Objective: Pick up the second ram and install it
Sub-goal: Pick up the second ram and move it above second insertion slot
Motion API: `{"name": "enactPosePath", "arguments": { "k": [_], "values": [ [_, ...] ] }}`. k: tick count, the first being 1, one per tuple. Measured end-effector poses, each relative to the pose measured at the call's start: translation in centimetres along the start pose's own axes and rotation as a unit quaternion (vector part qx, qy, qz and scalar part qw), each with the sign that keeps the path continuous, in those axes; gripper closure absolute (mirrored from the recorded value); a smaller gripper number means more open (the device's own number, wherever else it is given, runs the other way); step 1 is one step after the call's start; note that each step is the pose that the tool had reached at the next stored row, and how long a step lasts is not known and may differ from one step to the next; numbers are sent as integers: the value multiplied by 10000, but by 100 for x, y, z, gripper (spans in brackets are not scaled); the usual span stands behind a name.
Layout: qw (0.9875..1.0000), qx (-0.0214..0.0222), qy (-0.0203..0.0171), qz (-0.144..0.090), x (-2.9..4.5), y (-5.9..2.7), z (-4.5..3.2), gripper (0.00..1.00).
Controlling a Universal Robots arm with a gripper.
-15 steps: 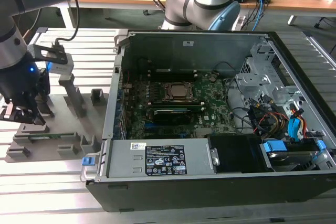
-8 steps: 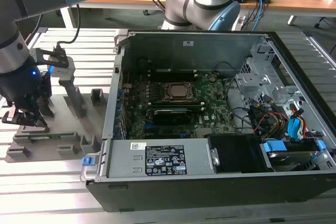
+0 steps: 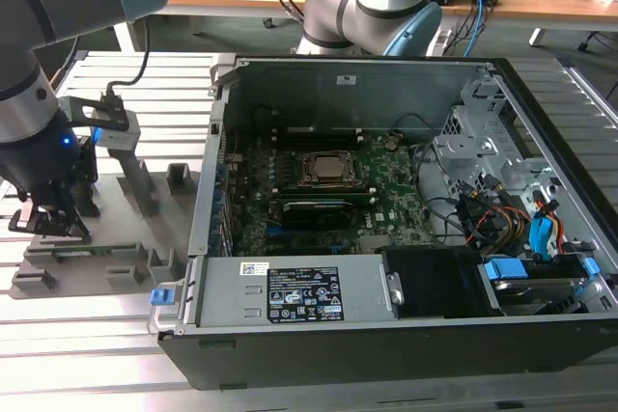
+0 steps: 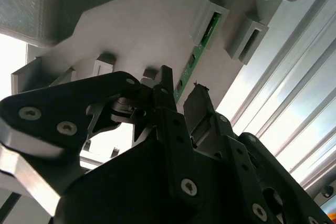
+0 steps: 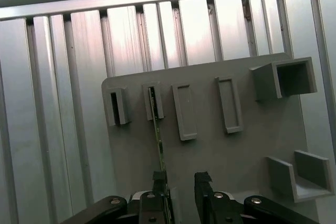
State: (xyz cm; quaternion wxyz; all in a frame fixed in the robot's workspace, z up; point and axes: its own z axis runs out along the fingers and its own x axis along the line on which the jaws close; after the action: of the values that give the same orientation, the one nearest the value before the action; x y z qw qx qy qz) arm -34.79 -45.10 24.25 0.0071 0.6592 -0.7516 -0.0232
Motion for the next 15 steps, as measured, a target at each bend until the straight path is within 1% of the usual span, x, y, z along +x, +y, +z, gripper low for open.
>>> {"name": "enactPosePath", "arguments": {
  "k": [6,8,9,10,11,12,13,14,15],
  "values": [
    [10000,0,0,-2,2,-4,104,64],
    [10000,0,0,-1,12,-5,124,64],
    [10000,0,0,-2,29,-9,135,64],
    [10000,-1,3,-48,79,-8,147,64],
    [10000,-2,5,-86,99,-8,152,64],
    [9999,-2,5,-109,112,-9,157,64],
    [9998,-4,10,-221,130,-11,175,64],
    [9994,-7,17,-359,131,-11,188,64],
    [9991,-8,19,-413,133,-13,207,64]
  ]
}}
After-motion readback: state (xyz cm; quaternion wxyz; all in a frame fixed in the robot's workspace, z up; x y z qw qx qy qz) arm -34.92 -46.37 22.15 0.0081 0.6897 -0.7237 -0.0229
